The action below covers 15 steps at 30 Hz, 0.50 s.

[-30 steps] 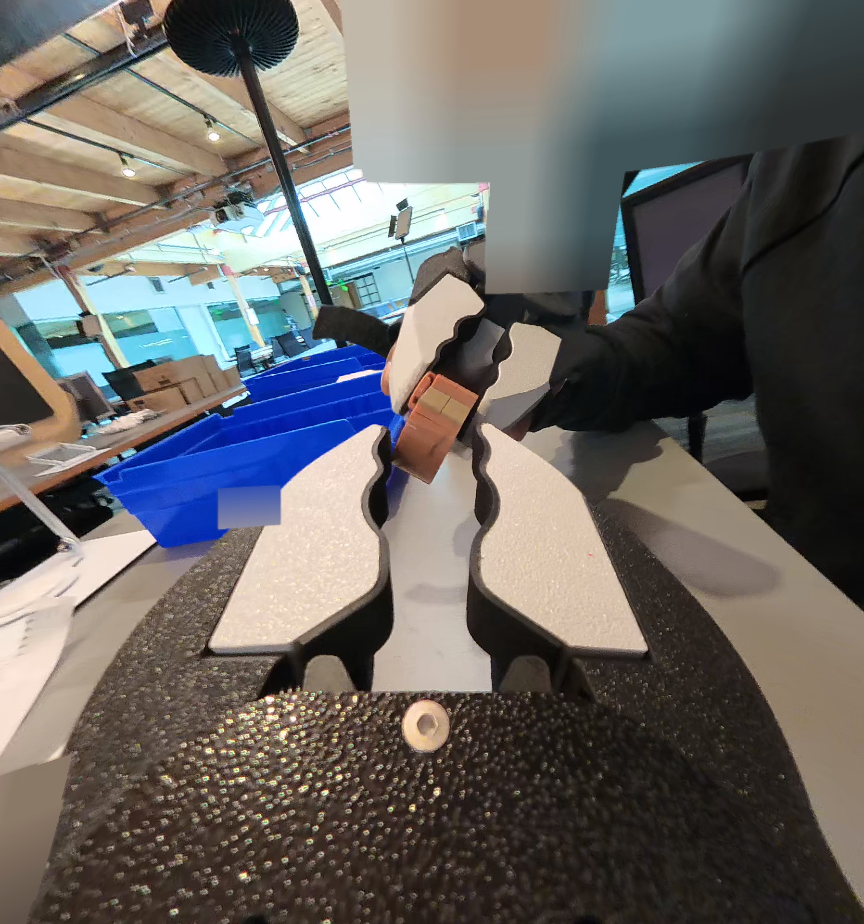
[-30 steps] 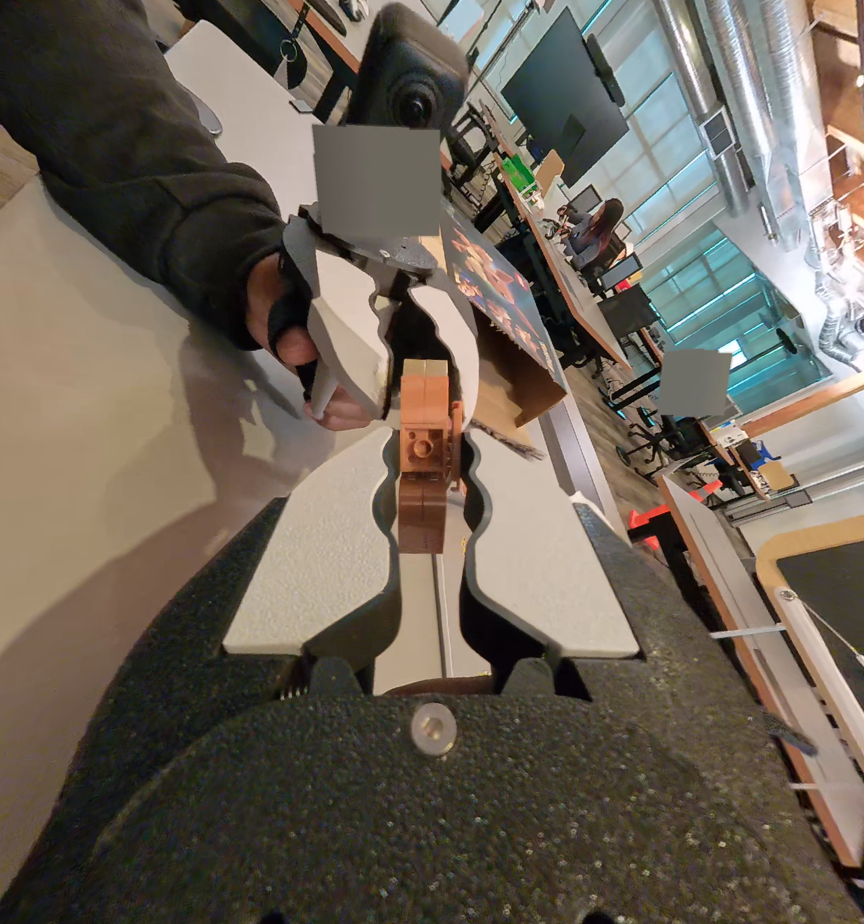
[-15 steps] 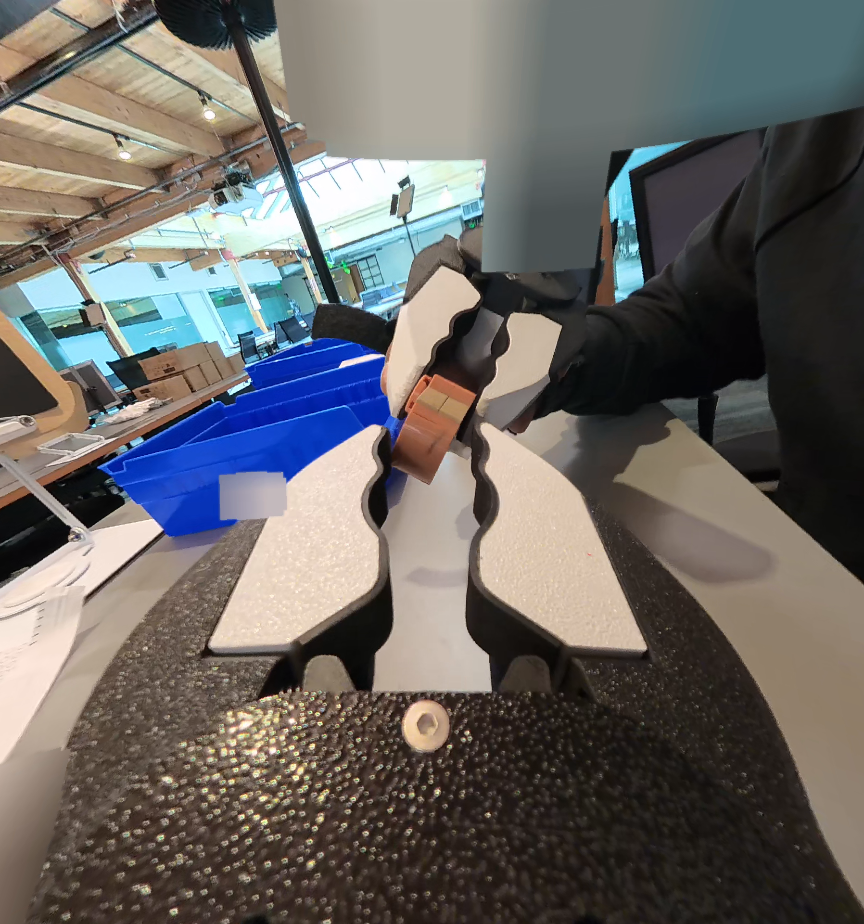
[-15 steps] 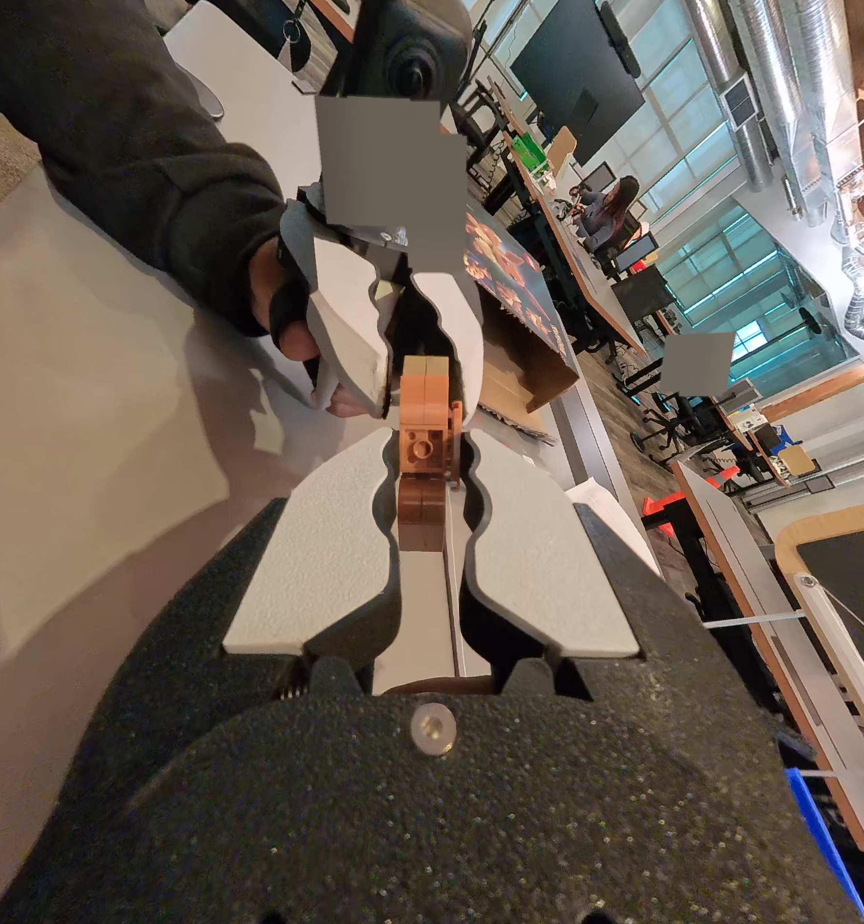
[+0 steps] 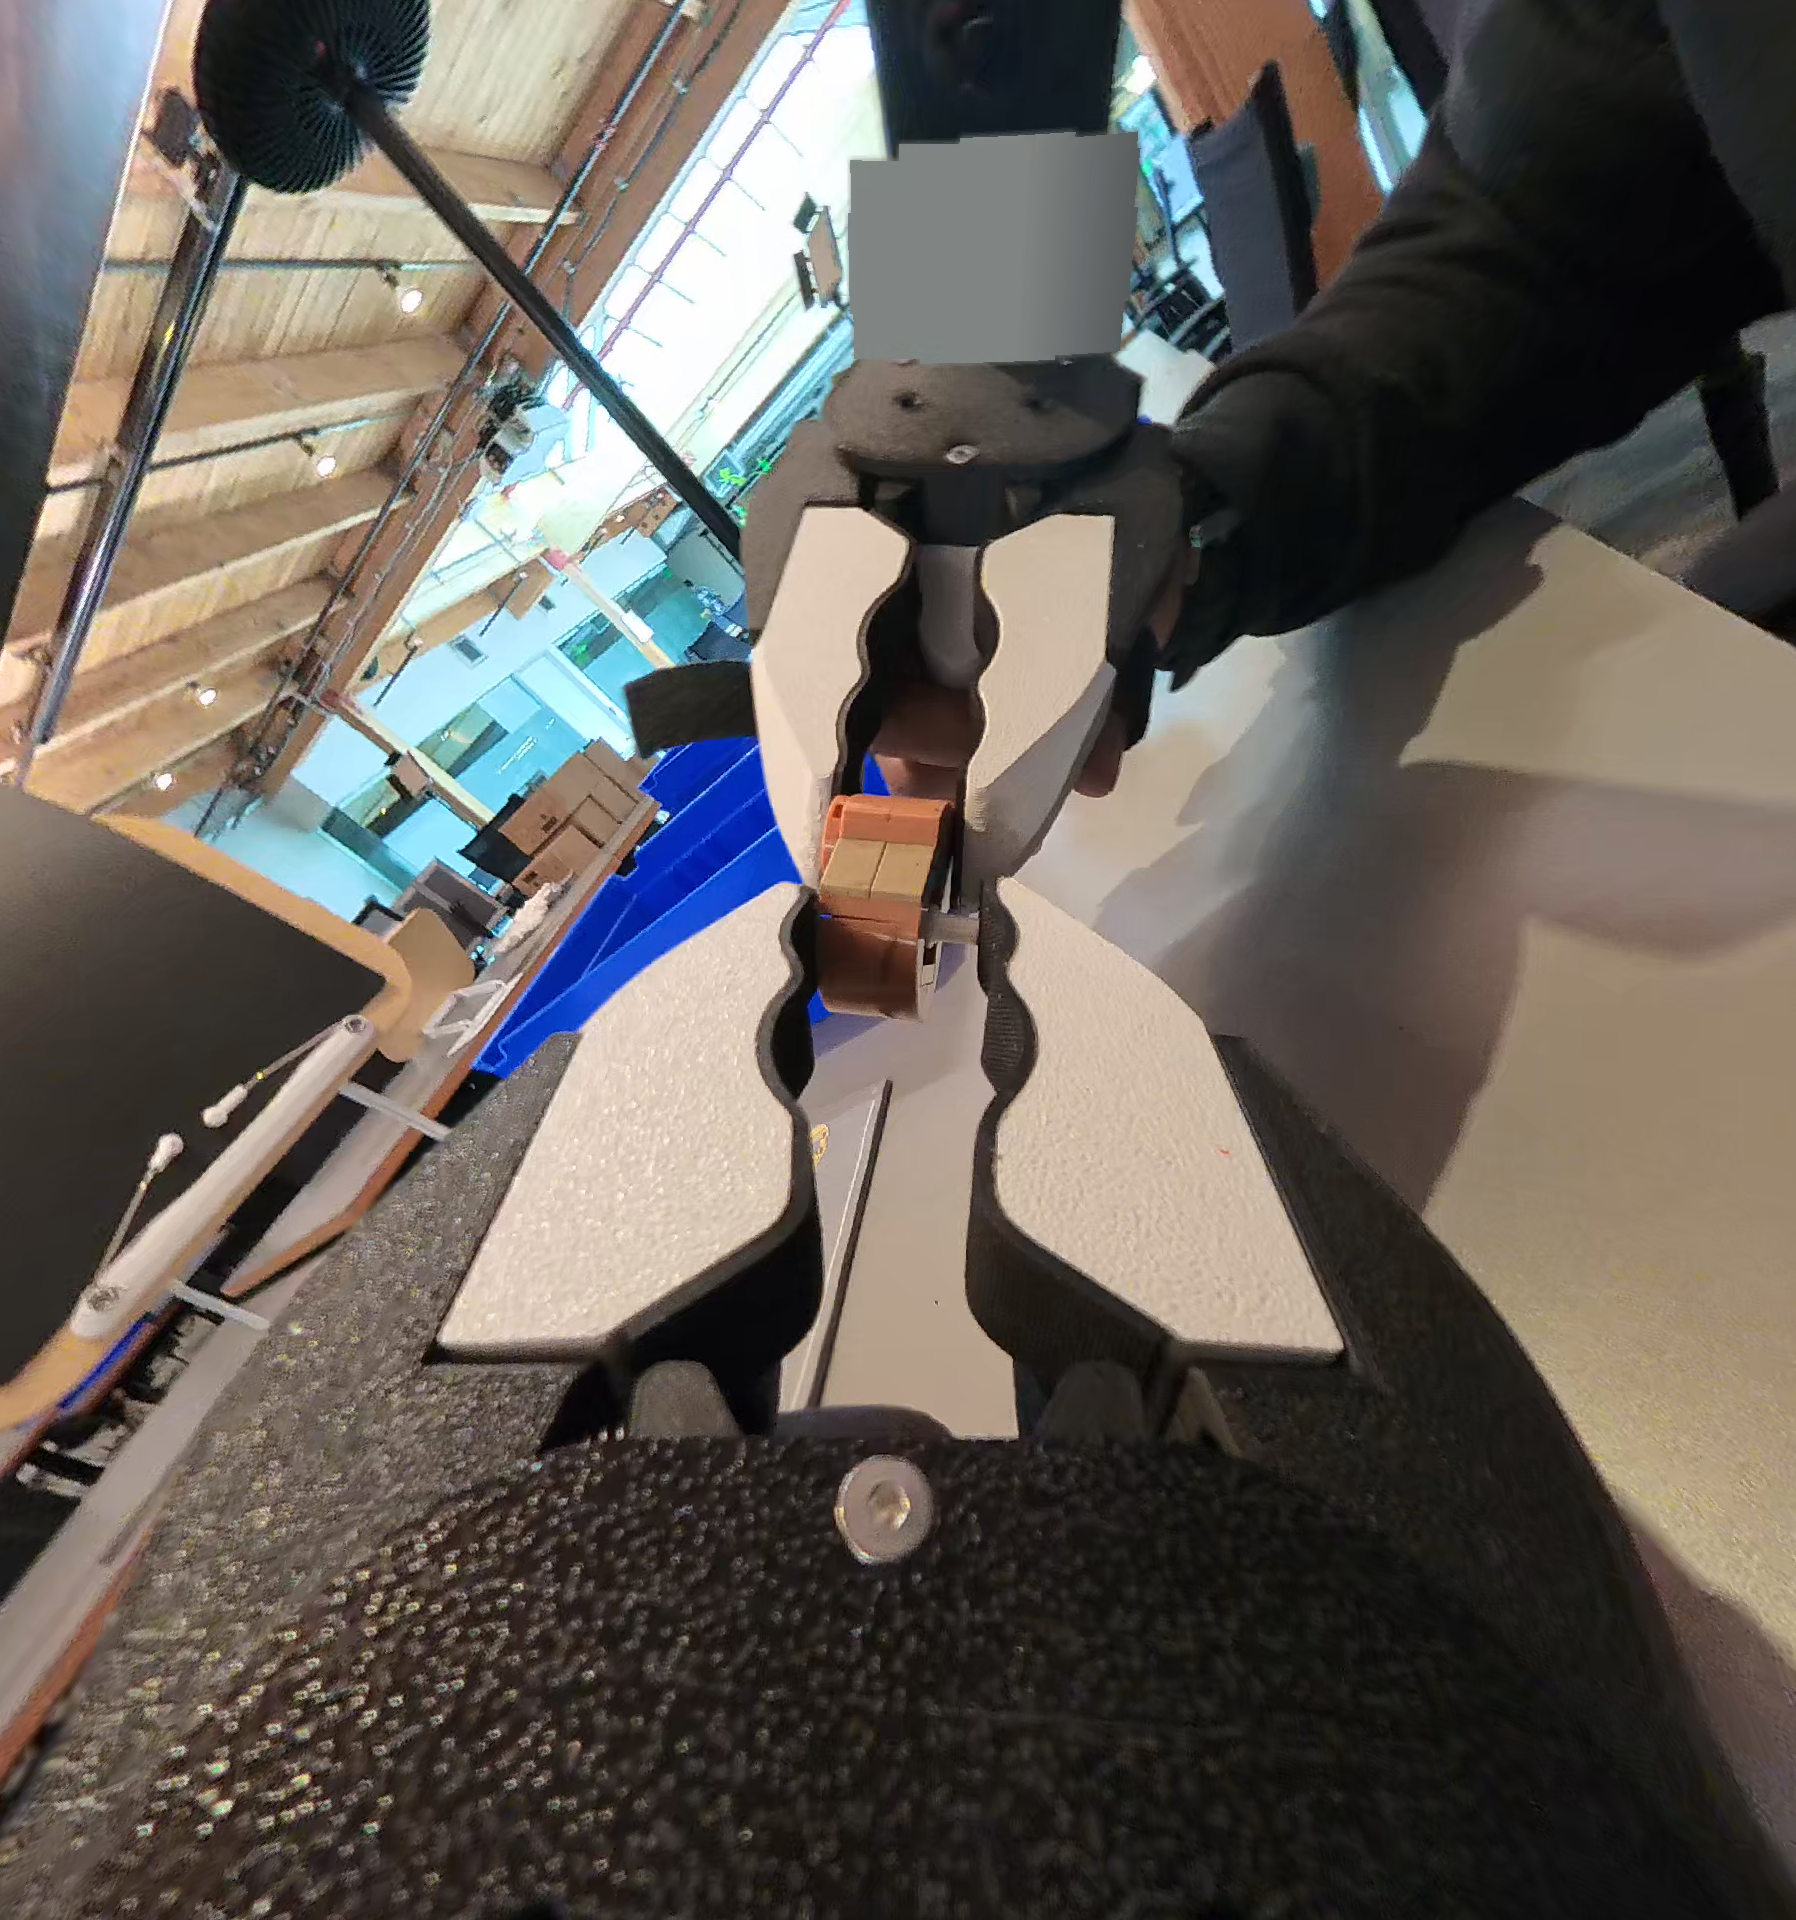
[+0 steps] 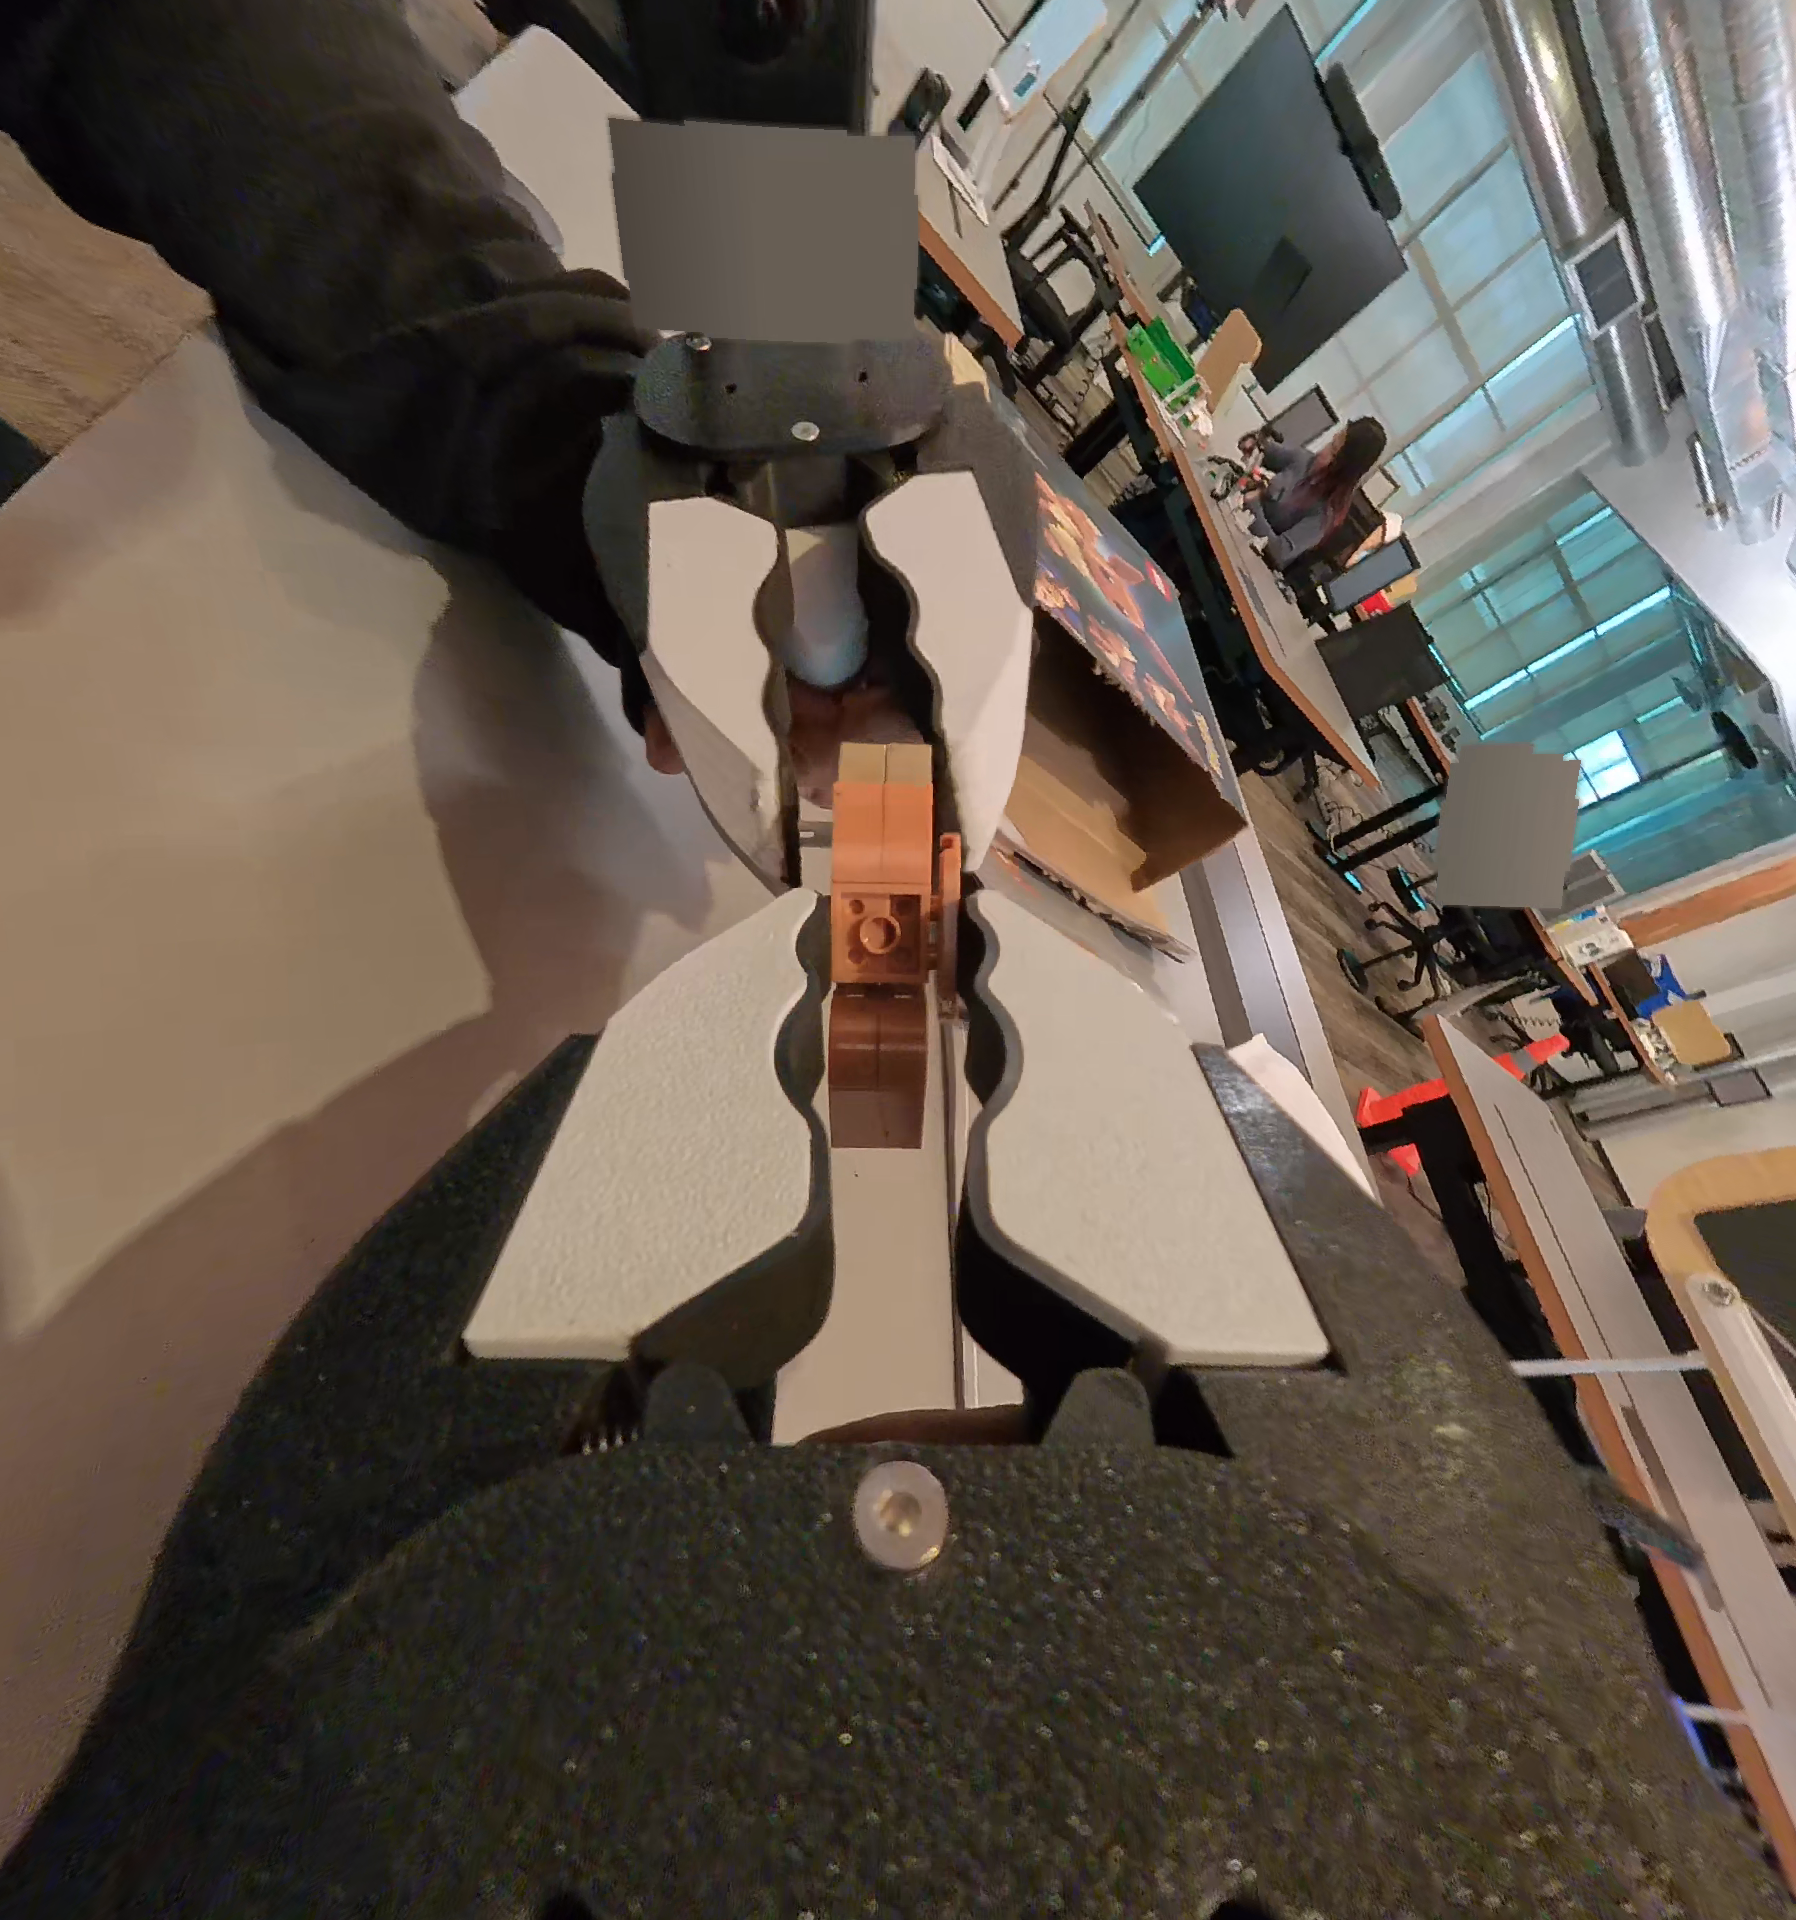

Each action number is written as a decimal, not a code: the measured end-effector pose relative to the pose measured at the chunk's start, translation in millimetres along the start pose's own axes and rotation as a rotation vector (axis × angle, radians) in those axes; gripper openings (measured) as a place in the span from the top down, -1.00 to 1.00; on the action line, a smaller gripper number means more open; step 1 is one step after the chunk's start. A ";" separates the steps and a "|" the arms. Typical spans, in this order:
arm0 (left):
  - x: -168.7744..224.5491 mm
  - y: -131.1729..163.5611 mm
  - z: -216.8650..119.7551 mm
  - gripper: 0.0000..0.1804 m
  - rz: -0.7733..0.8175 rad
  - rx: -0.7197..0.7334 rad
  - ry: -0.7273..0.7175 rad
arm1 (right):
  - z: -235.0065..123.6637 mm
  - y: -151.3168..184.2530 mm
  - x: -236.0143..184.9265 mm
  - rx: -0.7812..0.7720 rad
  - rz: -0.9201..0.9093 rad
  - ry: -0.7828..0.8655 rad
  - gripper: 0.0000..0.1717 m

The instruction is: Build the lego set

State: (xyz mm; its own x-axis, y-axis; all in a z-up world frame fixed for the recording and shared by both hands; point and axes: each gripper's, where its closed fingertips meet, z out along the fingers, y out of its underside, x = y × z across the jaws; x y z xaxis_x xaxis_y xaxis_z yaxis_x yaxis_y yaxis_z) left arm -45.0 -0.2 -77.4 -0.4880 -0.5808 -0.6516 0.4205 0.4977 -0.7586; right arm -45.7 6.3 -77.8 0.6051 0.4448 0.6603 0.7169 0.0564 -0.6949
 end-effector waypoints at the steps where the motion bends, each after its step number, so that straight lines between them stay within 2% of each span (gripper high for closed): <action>1: 1.5 -1.5 -0.1 0.68 0.012 -0.001 0.006 | -0.5 -0.9 -1.1 0.005 -0.010 -0.005 0.74; 15: 6.7 -5.1 1.0 0.69 0.085 0.004 0.002 | -2.8 -2.6 -4.2 -0.017 -0.131 0.031 0.74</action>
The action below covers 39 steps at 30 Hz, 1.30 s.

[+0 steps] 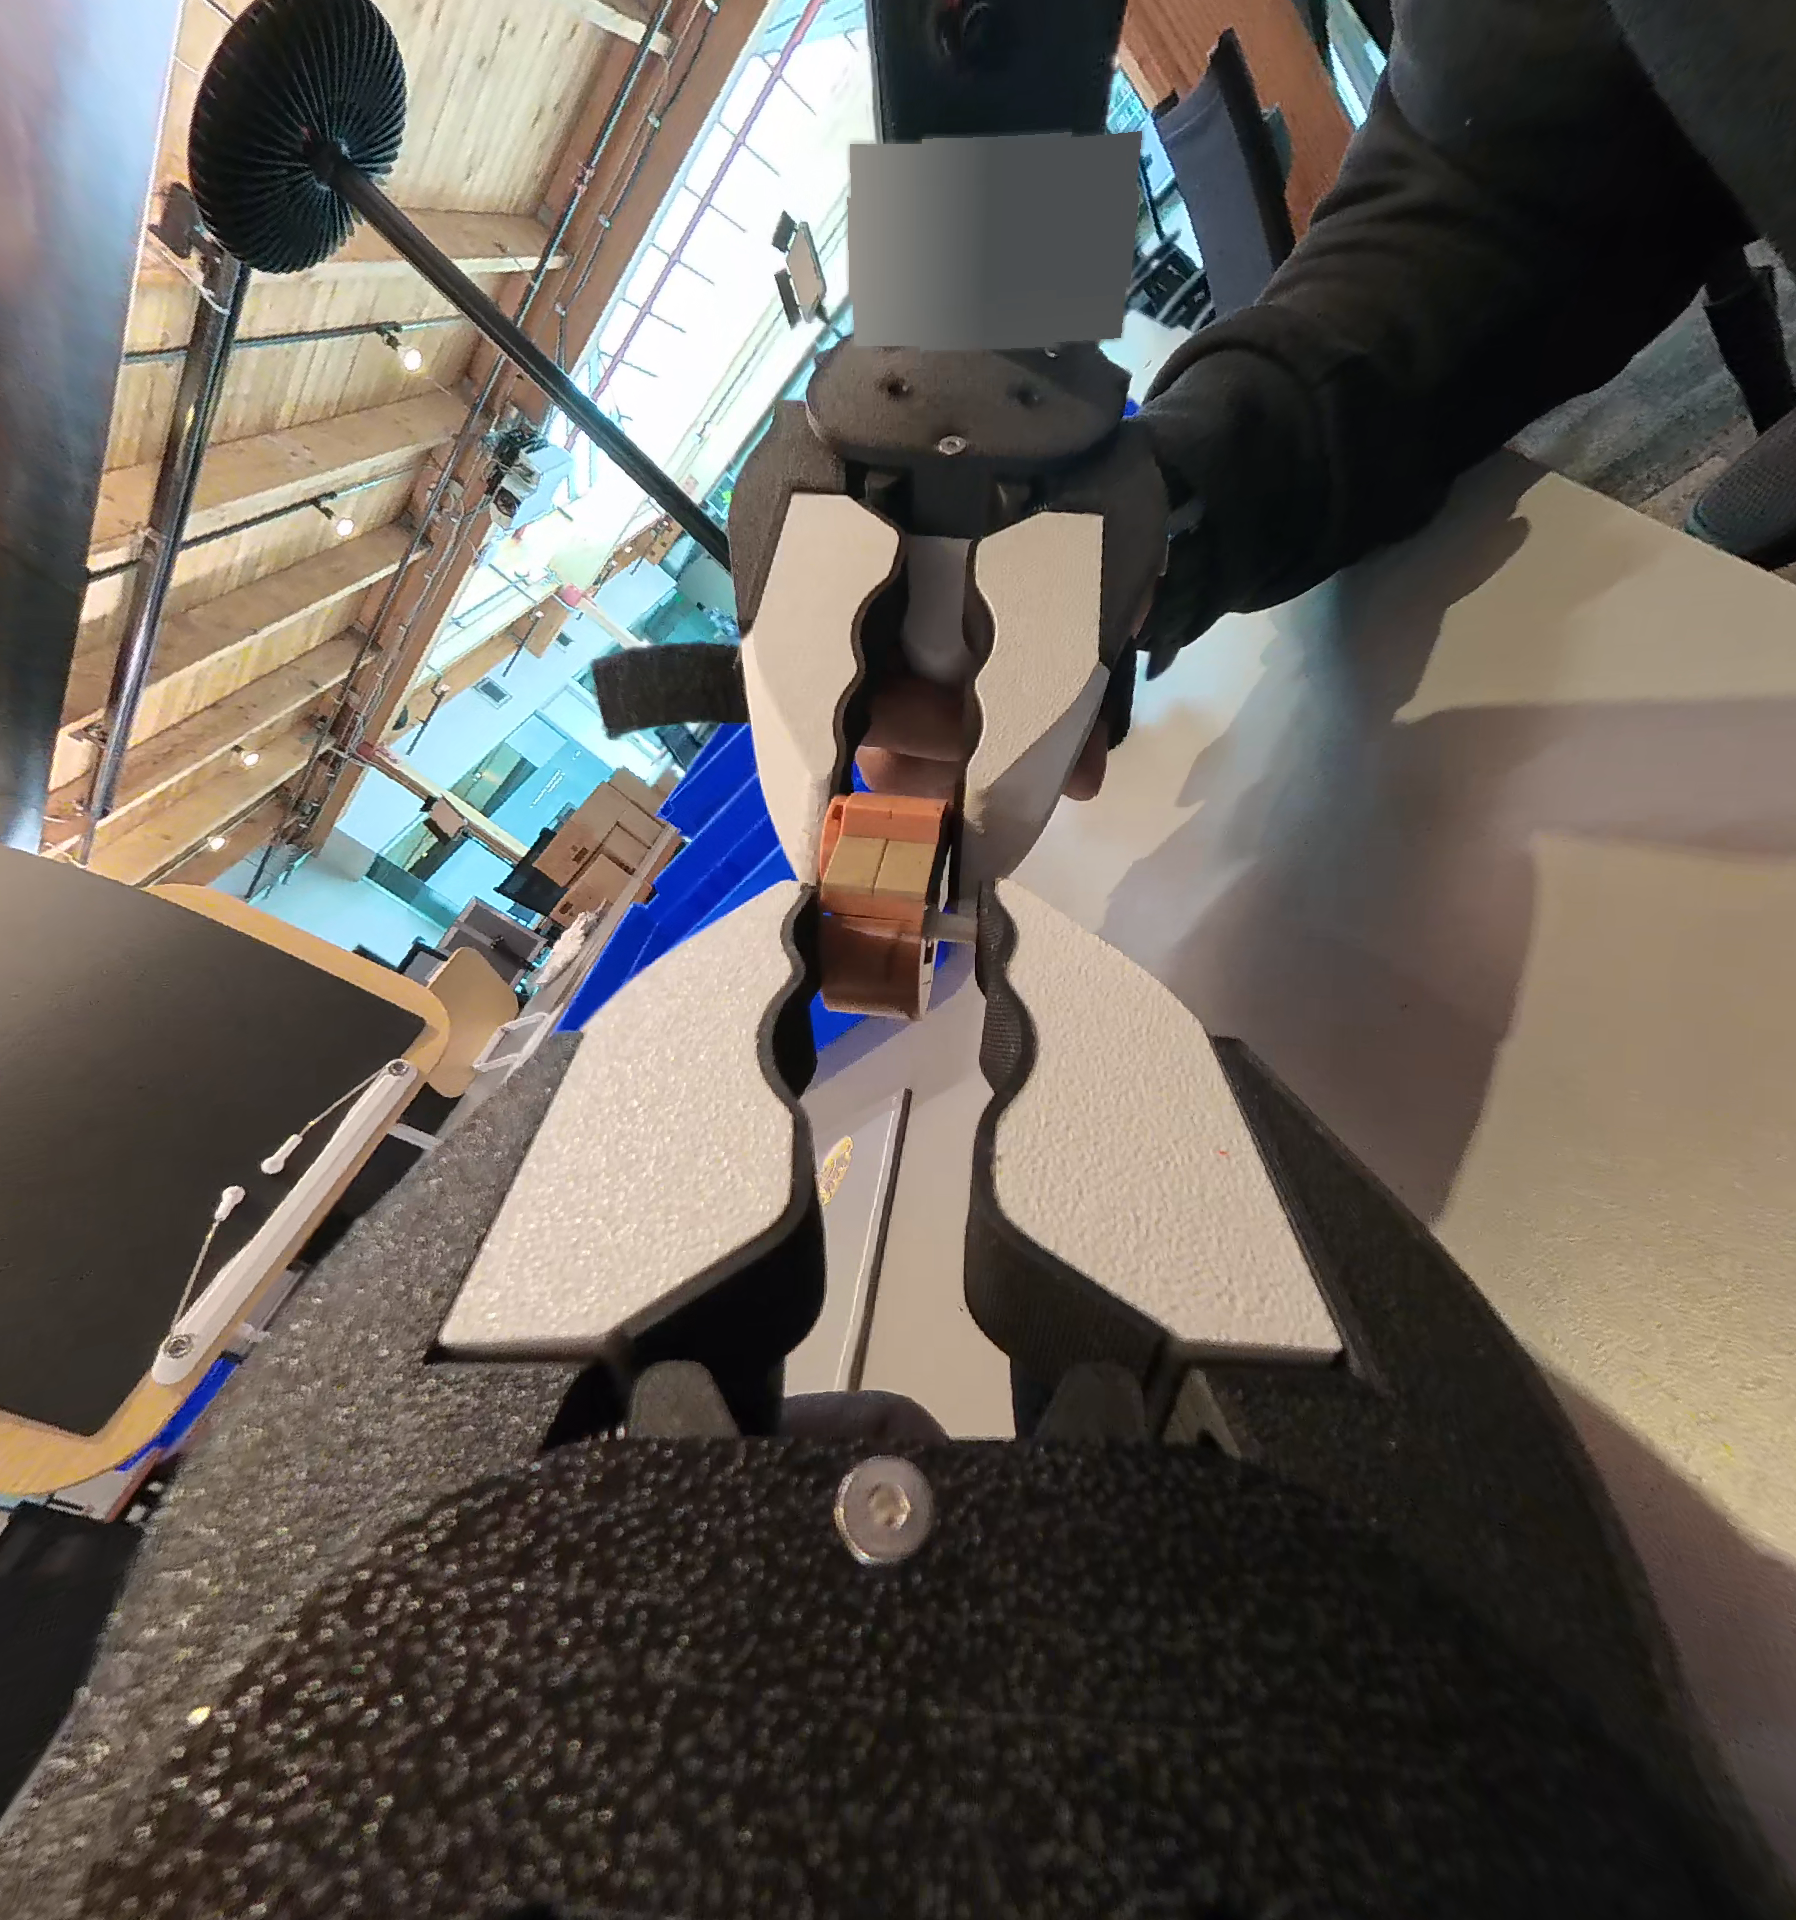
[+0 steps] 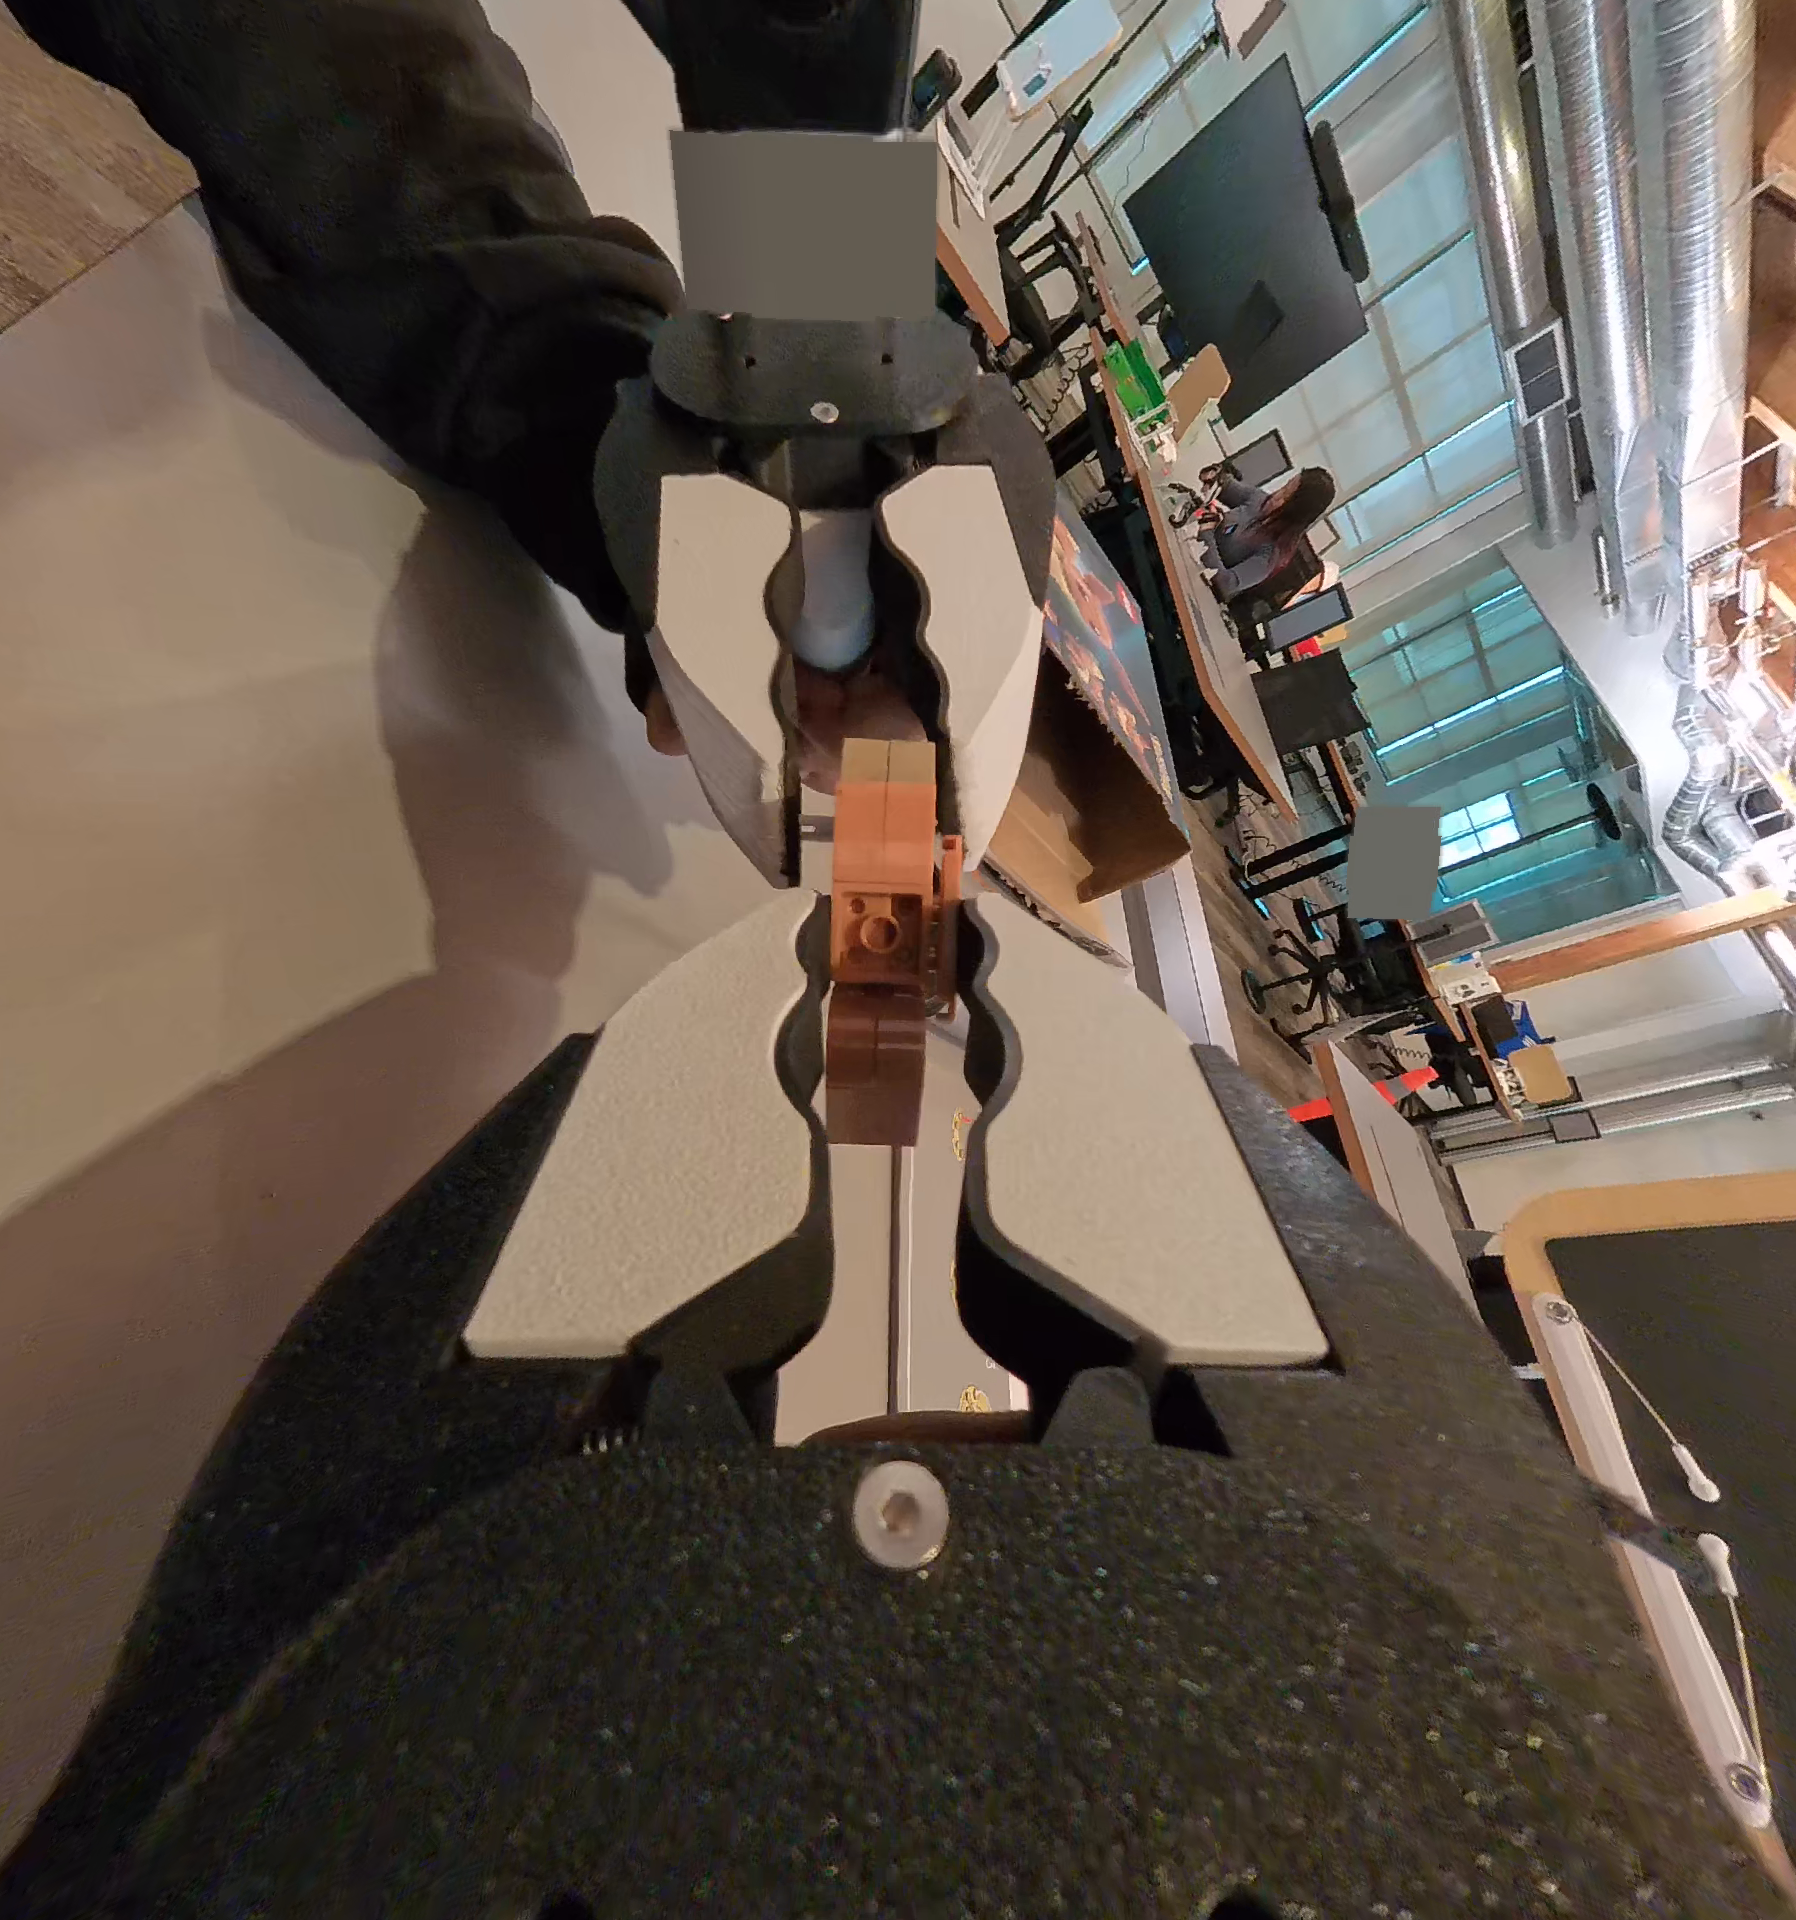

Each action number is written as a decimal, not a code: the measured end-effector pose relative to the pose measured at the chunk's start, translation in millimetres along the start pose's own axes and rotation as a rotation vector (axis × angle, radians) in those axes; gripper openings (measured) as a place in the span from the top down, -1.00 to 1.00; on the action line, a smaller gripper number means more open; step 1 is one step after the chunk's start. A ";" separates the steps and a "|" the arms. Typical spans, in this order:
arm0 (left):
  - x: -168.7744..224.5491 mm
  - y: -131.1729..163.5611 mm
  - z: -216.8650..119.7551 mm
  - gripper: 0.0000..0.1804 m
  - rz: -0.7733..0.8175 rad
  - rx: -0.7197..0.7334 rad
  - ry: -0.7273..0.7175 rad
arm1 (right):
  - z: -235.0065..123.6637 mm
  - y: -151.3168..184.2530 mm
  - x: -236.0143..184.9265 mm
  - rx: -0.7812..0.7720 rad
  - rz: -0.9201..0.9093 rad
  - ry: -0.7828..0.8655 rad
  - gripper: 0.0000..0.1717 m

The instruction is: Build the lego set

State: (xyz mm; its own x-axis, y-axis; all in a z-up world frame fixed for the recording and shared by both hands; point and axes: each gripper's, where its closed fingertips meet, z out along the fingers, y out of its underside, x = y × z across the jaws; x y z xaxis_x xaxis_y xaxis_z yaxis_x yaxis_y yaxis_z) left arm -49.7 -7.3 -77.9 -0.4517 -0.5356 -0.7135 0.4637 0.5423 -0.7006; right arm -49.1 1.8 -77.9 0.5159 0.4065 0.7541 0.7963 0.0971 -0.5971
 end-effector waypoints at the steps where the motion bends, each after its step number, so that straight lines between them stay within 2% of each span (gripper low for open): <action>1: -0.4 -0.5 0.0 0.69 0.003 0.002 -0.004 | -0.3 -0.6 0.2 0.000 0.001 0.004 0.74; 5: 0.4 -2.6 -0.3 0.69 0.010 0.012 -0.004 | -1.6 -3.2 -0.4 0.017 0.005 0.014 0.74; 11: 7.1 -6.9 0.1 0.69 -0.066 0.076 0.047 | -5.7 -11.8 -6.6 0.094 -0.012 0.005 0.74; 20: 6.0 -2.3 1.2 0.70 0.012 0.022 0.019 | -3.4 -0.7 -5.3 -0.006 -0.124 0.052 0.74; 33: 14.2 -5.1 2.7 0.70 -0.022 0.066 0.057 | -7.9 -1.9 -13.6 0.015 -0.207 0.015 0.73; 39: 14.3 -6.4 2.6 0.70 -0.033 0.082 0.051 | -8.4 -3.2 -14.2 0.044 -0.130 -0.005 0.73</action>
State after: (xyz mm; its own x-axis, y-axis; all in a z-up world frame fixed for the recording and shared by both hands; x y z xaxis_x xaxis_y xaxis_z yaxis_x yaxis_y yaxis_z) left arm -57.2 -20.2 -83.6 -0.5049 -0.5173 -0.6910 0.5081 0.4689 -0.7224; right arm -56.3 -12.0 -84.5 0.4074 0.3923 0.8247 0.8417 0.1891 -0.5058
